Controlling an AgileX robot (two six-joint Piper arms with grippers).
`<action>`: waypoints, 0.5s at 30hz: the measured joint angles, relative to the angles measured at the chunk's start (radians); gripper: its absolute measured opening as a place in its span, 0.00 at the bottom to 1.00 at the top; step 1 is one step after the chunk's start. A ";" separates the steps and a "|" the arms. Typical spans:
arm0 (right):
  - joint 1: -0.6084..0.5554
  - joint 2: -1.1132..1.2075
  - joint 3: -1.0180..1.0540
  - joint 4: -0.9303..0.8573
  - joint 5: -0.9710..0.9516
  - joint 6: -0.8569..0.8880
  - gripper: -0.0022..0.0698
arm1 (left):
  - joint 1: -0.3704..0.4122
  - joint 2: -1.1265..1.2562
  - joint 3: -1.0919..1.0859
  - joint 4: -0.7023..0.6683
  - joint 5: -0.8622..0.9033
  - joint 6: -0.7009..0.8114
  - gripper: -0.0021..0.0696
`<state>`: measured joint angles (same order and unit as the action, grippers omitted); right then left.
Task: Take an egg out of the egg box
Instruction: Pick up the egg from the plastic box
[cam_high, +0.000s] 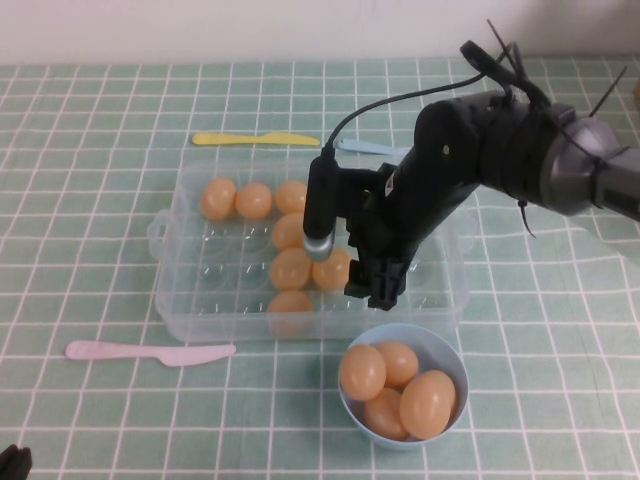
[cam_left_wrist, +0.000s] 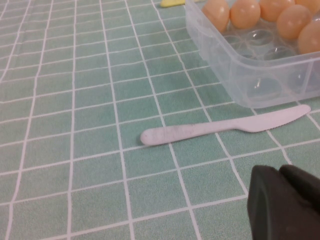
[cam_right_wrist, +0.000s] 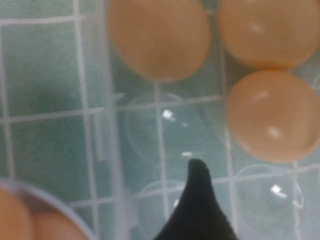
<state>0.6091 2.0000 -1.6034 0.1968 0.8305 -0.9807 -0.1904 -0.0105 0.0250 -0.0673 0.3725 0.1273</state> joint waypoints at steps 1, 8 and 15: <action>-0.004 0.010 -0.010 0.010 -0.004 -0.002 0.67 | 0.000 0.000 0.000 0.000 0.000 0.000 0.02; -0.025 0.079 -0.104 0.056 -0.013 -0.009 0.67 | 0.000 0.000 0.000 0.000 0.000 0.000 0.02; -0.030 0.125 -0.148 0.068 -0.009 -0.011 0.67 | 0.000 0.000 0.000 0.000 0.000 0.000 0.02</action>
<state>0.5793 2.1248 -1.7512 0.2653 0.8215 -0.9916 -0.1904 -0.0105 0.0250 -0.0673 0.3725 0.1273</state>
